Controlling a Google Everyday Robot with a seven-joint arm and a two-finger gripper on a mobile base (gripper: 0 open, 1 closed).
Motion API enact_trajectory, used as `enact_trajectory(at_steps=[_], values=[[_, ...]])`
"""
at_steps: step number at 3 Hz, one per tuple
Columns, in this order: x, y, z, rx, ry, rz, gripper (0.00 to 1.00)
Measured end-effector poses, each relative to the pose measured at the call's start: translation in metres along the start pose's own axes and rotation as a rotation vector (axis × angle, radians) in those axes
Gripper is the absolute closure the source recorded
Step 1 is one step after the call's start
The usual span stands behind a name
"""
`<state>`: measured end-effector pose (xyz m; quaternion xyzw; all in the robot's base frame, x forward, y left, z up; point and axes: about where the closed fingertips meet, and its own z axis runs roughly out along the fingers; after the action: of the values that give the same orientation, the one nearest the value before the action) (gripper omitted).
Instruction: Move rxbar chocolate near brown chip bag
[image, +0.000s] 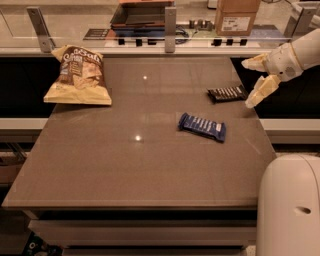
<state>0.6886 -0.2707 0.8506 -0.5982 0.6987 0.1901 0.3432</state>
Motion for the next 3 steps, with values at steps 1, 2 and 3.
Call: enact_trajectory(at_steps=[1,2,3], values=[[-0.002,-0.004,0.004,0.000,0.070,0.004,0.00],[-0.002,-0.008,0.010,-0.001,0.139,0.004,0.00],[-0.005,-0.009,0.015,-0.013,0.196,-0.010,0.00]])
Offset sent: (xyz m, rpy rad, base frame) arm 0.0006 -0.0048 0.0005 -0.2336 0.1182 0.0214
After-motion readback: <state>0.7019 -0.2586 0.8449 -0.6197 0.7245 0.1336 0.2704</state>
